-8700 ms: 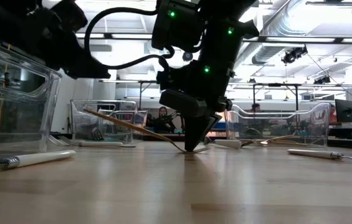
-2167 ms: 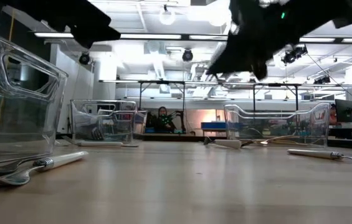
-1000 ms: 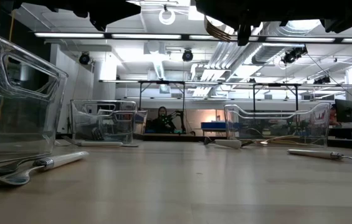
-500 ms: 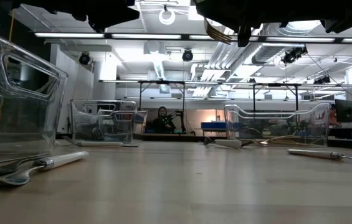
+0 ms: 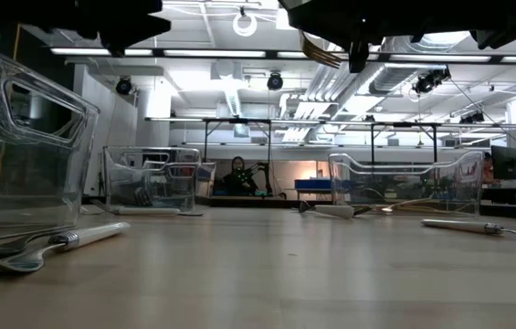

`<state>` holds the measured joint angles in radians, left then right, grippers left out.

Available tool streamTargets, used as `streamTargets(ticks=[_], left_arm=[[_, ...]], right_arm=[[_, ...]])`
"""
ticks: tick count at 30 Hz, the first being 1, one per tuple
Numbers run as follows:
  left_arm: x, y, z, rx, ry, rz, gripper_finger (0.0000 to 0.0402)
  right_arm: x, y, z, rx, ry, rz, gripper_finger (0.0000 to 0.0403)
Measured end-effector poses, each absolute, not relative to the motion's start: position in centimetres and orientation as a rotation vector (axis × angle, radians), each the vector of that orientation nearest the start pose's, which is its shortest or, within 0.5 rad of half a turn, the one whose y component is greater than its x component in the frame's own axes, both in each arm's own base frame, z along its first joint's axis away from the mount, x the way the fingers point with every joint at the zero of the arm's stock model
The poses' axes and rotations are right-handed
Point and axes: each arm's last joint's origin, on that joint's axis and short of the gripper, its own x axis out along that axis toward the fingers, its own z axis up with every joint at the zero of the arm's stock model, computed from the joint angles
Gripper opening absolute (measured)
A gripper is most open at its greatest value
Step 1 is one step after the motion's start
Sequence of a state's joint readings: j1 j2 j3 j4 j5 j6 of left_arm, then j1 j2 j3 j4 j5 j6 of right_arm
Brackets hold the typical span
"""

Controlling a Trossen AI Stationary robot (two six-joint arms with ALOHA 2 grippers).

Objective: Sort silverware by color (type)
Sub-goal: Put the gold fork into the top right transparent bin

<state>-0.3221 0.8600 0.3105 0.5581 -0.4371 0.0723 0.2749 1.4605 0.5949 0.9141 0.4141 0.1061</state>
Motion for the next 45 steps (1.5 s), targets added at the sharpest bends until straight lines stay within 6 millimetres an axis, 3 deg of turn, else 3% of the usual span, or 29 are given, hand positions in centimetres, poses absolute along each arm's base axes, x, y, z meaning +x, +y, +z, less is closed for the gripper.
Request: streamTargets(ticks=[6,23,45], left_arm=[[16.0,-4.1,22.1,0.010,-0.088,0.096,0.0211],[16.0,-4.4,22.0,-0.024,-0.085,-0.009,0.0211],[16.0,-4.4,22.0,-0.027,-0.087,0.006,0.0211]], right_arm=[[28.3,6.4,22.3,0.121,-0.056,-0.151,0.0005],[28.3,5.9,21.9,0.067,-0.015,-0.219,0.0005],[28.5,5.4,21.9,0.081,-0.014,-0.196,0.0005]])
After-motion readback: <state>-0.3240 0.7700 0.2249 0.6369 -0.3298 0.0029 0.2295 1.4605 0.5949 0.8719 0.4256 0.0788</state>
